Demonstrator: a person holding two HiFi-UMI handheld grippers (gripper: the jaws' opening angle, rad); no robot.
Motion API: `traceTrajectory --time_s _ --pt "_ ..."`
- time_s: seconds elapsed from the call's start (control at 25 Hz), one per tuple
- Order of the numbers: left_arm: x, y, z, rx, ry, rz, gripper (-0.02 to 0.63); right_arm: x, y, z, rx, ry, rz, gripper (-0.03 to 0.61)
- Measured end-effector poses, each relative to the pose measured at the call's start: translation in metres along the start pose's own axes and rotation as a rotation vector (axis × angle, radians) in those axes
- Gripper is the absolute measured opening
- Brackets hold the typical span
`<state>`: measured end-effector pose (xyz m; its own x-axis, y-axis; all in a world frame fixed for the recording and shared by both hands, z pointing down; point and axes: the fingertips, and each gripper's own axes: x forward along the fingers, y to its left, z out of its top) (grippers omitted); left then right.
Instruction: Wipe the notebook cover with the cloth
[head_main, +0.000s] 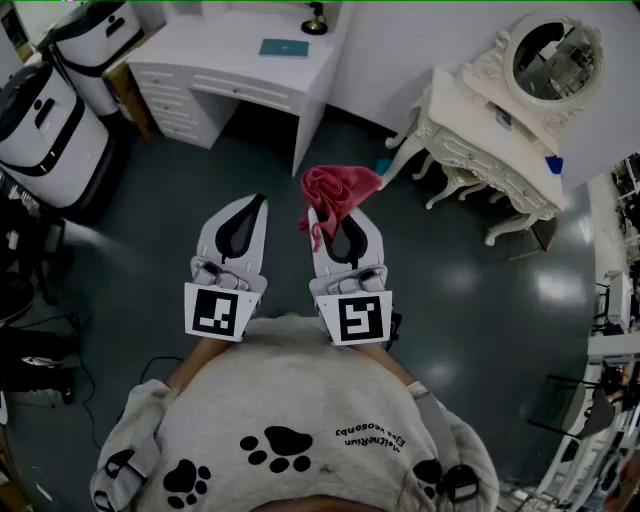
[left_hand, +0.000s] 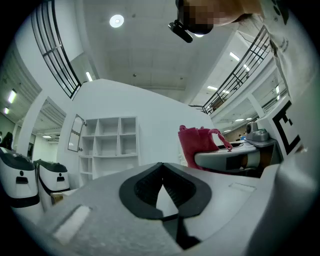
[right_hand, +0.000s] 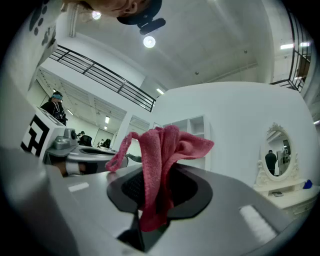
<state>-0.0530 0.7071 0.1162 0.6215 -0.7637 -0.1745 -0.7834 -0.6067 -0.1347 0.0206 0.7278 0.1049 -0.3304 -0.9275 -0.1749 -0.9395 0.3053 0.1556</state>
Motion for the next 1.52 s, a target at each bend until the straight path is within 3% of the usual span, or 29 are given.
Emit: traceTrajectory --time_s 0.28,0.68,1.12,1.52 --pt "0.009 -0.003 0.0 -0.001 0.002 0.017 -0.002 0.001 -0.01 0.001 0.039 -0.012 0.026 0.095" --pt "0.022 0.005 -0.025 -0.012 0.053 0.065 -0.002 0.016 -0.027 -0.039 0.04 0.046 0.063 0.095" --pt "0.08 0.081 -0.062 -0.047 0.062 0.072 -0.002 0.113 -0.037 -0.068 0.053 0.049 0.072 0.097" --pt "0.158 0.161 -0.083 -0.058 0.053 0.006 -0.002 0.225 -0.056 -0.092 0.051 0.073 0.016 0.097"
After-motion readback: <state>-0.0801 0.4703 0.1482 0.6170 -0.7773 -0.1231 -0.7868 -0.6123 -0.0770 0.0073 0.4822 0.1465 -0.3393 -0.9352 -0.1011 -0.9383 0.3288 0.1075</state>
